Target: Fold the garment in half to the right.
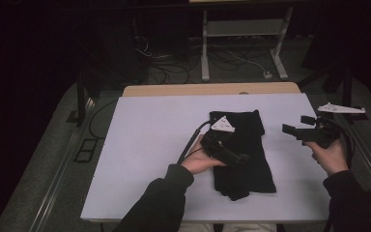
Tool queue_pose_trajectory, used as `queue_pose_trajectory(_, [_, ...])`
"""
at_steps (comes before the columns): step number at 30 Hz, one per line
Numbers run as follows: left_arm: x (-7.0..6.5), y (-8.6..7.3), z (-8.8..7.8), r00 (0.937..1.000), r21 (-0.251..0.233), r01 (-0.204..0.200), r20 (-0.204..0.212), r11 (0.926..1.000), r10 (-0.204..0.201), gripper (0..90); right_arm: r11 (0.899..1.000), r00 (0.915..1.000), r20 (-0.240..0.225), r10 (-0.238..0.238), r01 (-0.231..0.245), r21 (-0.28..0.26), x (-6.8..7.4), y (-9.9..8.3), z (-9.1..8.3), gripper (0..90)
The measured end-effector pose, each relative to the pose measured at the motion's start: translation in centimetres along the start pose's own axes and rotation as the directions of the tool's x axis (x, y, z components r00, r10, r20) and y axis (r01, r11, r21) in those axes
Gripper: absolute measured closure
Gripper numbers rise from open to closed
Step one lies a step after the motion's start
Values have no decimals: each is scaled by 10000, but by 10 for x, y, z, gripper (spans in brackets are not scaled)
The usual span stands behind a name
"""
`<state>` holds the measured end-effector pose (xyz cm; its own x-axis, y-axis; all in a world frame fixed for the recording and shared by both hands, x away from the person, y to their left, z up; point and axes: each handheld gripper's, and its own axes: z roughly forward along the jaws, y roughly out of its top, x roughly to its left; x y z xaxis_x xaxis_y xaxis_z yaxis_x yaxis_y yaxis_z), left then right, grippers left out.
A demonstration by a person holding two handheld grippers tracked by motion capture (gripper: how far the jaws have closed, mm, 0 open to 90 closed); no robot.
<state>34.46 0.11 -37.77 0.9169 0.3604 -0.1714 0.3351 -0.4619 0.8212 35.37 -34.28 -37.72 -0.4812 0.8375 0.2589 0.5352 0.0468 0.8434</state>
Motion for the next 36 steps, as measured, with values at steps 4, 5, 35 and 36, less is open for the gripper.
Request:
queue_pose_trajectory(4, [5, -4, -7, 9996, -13, 143, -260, 9999, -143, 0, 10000, 10000, 22, 21, -21, 8, 0, -6, -3, 0])
queue_pose_trajectory(5, [6, -4, -9, 9994, -57, 131, -324, 9999, -133, 0, 10000, 10000, 24, 63, -63, 69, -1, -7, -4, 0])
queue_pose_trajectory(35, [25, -42, -59, 9909, -613, 638, -1143, 9961, -706, 0, 9999, 9999, -68, -144, 144, 59, 11, -34, -26, 0])
queue_pose_trajectory(36, [25, -43, -61, 9905, -624, 643, -1177, 9960, -713, 0, 9998, 9998, -72, -166, 166, 71, 12, -35, -27, 0])
